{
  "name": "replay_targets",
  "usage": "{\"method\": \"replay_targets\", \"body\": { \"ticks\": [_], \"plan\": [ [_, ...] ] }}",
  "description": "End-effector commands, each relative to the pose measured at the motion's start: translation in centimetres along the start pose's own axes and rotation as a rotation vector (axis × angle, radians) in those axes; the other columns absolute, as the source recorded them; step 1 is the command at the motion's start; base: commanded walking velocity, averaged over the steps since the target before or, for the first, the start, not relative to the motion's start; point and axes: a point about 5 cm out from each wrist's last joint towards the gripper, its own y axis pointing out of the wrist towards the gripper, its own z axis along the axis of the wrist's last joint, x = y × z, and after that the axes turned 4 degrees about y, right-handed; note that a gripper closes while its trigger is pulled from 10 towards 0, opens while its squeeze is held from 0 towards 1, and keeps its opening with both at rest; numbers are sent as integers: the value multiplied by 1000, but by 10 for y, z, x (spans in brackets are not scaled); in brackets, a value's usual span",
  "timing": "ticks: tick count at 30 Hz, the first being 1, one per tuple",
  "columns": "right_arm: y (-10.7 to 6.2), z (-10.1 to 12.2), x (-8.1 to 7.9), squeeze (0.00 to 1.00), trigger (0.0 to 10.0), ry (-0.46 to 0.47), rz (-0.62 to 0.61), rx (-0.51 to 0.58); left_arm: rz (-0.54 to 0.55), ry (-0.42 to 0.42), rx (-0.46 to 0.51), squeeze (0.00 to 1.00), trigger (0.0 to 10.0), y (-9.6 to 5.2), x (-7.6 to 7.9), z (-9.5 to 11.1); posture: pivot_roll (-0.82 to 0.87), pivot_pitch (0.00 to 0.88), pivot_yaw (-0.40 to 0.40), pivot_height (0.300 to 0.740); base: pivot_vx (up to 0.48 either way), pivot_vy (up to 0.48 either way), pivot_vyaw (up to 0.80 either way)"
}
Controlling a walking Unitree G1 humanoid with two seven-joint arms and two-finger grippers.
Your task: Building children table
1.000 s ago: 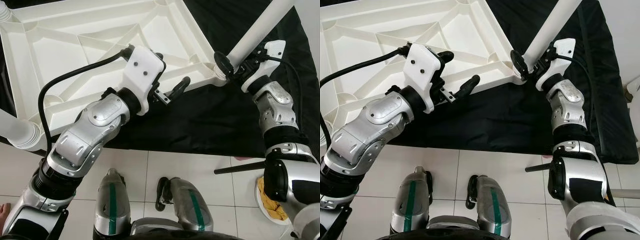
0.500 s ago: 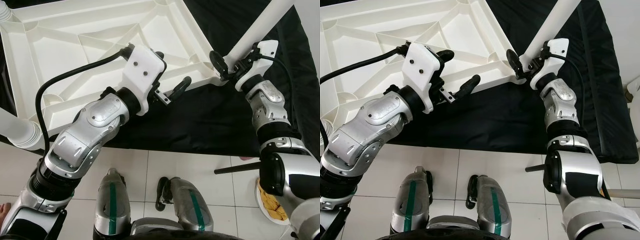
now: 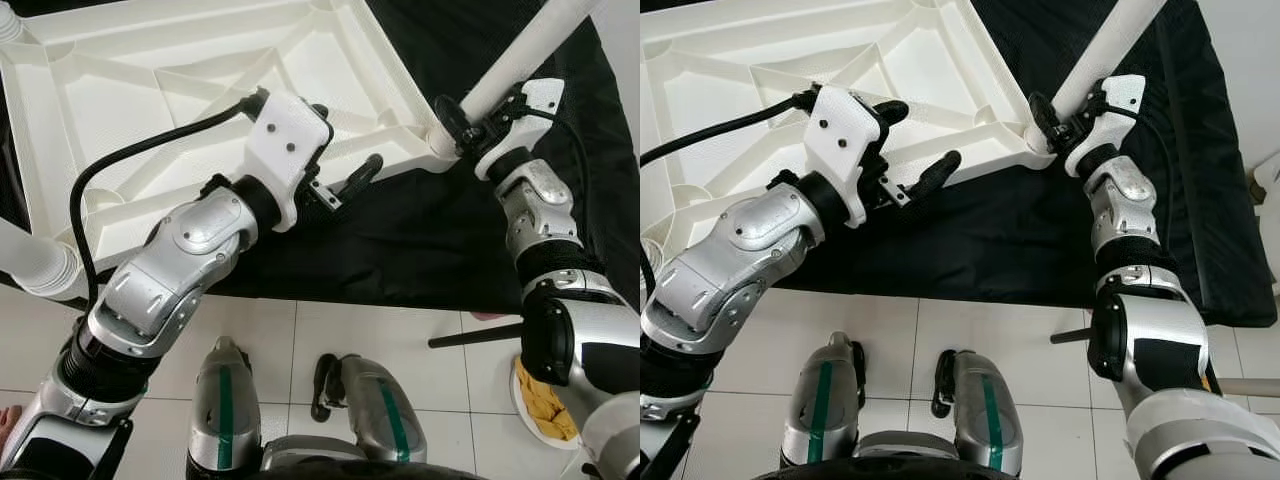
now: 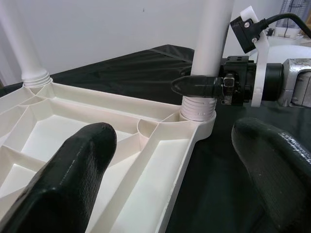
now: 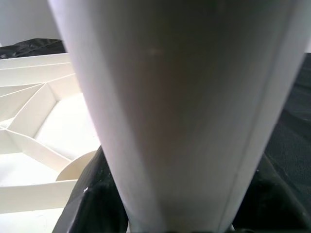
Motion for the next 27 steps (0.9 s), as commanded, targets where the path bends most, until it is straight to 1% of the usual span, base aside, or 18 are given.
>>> {"method": "replay_targets", "body": {
  "ticks": [1,11,12,13,14,15,17,19,24,27],
  "plan": [
    [-4,-6,3,0,0,5,-12,-25,-121,-2,17,0,10000,0,9,4,163,84,-70,740,0,0,0],
    [-9,-12,7,0,0,9,-42,-45,-120,-5,19,0,10000,-1,8,5,163,87,-70,740,0,0,0],
    [-10,-14,8,0,1176,10,-60,-57,-120,-5,19,0,10000,-1,8,5,163,88,-70,740,0,0,0],
    [-10,-14,8,0,1176,10,-60,-57,-120,-5,19,0,10000,-1,8,5,163,88,-70,740,0,0,0],
    [-11,-17,9,0,10000,11,-78,-75,-120,-5,19,0,10000,-1,8,5,164,90,-69,740,0,0,0],
    [-11,-17,9,0,10000,11,-78,-75,-120,-5,19,0,10000,-1,8,5,164,90,-69,740,0,0,0],
    [-11,-23,11,0,10000,17,-132,-130,-121,-5,19,0,10000,-2,8,5,163,93,-69,740,0,0,0],
    [-11,-25,12,0,10000,18,-148,-149,-122,-5,19,0,10000,-2,8,6,163,93,-69,740,0,0,0],
    [-9,-26,12,0,10000,22,-166,-164,-122,-5,19,0,10000,-2,8,6,163,97,-69,740,0,0,0],
    [-7,-28,11,0,10000,13,-201,-178,-122,-7,19,0,10000,-2,9,6,165,101,-72,740,0,0,0]
  ]
}}
